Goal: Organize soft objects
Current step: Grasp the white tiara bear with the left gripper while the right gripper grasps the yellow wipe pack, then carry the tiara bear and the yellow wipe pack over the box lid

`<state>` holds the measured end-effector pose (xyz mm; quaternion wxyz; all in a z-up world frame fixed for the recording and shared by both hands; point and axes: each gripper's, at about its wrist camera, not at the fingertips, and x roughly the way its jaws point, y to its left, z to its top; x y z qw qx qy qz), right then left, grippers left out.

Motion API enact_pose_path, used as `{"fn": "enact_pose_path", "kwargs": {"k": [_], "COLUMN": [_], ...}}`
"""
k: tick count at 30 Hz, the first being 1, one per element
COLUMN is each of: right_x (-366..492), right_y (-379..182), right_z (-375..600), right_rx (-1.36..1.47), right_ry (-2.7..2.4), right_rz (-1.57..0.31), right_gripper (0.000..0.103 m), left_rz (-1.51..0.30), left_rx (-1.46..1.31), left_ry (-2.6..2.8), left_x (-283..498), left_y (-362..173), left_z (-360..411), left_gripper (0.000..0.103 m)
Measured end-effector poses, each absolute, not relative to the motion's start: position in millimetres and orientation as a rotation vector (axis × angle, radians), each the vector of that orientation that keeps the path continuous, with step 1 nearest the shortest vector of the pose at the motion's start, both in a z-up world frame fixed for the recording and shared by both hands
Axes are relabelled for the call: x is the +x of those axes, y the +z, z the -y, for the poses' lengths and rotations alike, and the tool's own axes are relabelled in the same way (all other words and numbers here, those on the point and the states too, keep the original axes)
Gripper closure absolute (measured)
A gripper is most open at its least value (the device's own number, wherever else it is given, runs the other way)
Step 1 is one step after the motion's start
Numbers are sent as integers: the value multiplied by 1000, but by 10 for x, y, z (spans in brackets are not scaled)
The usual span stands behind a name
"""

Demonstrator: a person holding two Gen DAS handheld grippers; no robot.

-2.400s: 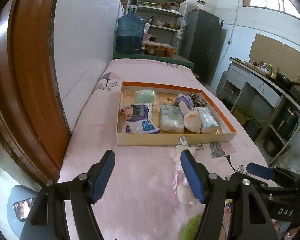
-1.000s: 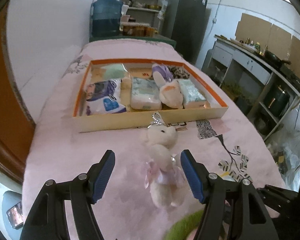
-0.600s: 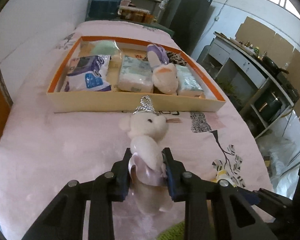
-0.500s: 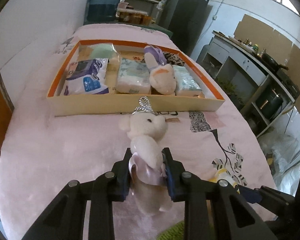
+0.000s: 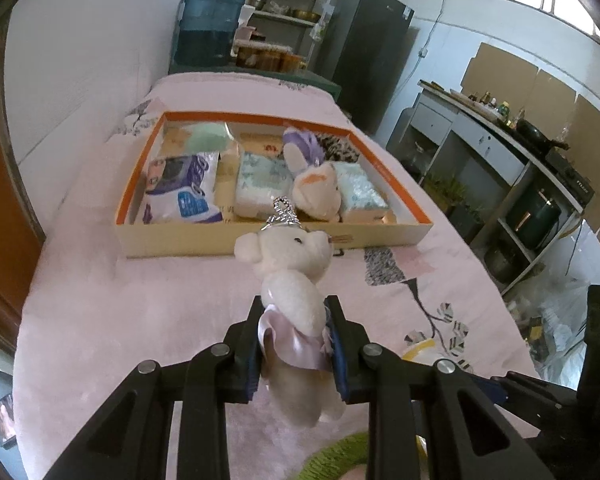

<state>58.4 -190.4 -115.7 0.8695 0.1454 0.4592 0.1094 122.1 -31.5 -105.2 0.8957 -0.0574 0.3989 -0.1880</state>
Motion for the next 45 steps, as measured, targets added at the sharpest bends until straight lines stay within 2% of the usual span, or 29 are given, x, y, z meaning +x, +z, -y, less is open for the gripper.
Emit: {"fn": "enact_pose_path", "kwargs": {"k": [17, 45], "right_x": [658, 1427], "right_y": [-884, -430], "right_z": [1941, 1943], "right_rx": [283, 209], "right_ry": [241, 262], "right_rz": [-899, -809], "right_gripper": [44, 44], "left_rz": [-708, -674], "left_rx": [-76, -133], "left_ry": [-356, -300], "left_x": [1100, 1469], "left_y": [-632, -474], "left_z": [311, 162], "left_gripper": [75, 75]}}
